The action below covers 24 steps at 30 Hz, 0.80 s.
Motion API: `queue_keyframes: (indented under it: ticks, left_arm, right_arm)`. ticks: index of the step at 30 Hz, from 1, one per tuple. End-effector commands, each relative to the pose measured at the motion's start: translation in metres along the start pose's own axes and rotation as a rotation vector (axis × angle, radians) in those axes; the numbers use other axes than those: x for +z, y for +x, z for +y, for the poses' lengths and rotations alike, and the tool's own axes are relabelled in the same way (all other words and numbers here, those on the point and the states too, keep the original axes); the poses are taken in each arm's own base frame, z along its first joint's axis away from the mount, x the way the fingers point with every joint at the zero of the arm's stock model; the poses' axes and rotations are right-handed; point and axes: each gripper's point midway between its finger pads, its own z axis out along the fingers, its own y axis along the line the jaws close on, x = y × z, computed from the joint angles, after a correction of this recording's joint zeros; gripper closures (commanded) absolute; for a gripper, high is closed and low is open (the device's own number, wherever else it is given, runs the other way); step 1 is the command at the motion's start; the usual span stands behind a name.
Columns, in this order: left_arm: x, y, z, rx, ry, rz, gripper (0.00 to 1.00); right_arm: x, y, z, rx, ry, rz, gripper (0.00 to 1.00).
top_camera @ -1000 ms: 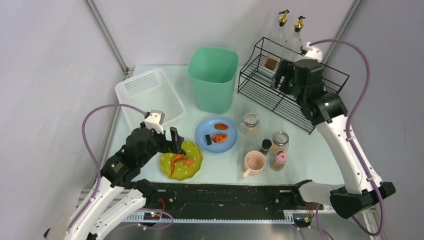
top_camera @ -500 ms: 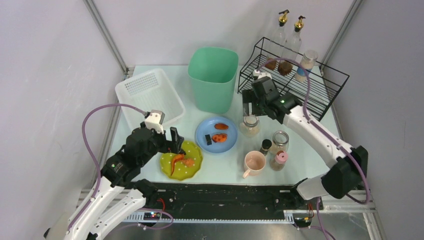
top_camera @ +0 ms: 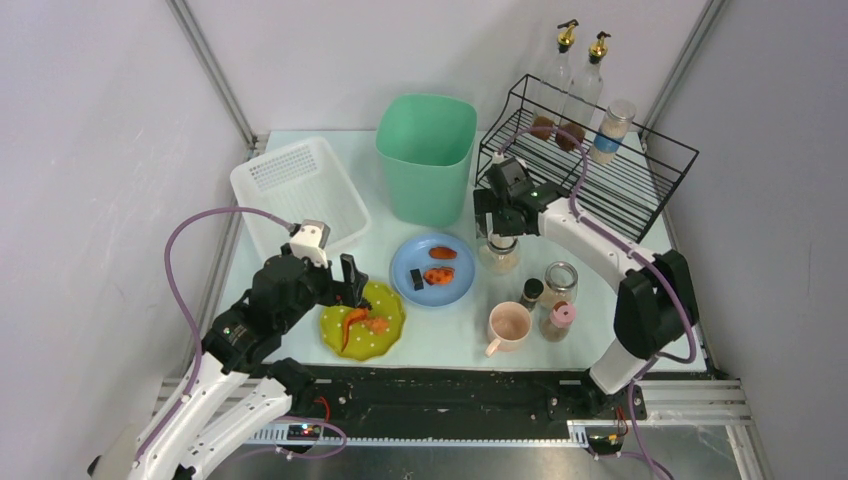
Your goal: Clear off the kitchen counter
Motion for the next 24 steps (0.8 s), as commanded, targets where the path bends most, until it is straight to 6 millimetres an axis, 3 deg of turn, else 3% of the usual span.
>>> queue_keyframes:
  ticks: [1,7,14,20,24]
  left_arm:
    - [0.000,-0.002,-0.002,0.013,0.011,-0.007,0.02]
    - [0.000,-0.002,-0.002,0.015,0.015,-0.008,0.02]
    - [0.000,-0.002,-0.002,0.017,0.014,-0.009,0.02]
    - [-0.001,-0.002,-0.002,0.014,0.014,-0.013,0.02]
    - [-0.001,-0.002,-0.002,0.014,0.016,-0.011,0.02]
  right_arm:
    - [0.018,0.001,0.005,0.034,-0.007,0.011,0.01]
    - [0.034,0.009,0.007,0.046,0.001,0.045,0.01]
    - [0.038,0.010,0.009,0.050,0.001,0.048,0.13]
    - [0.036,0.011,0.007,0.033,0.017,0.046,0.37]
    - [0.031,0.007,0.003,0.013,0.059,0.014,0.60]
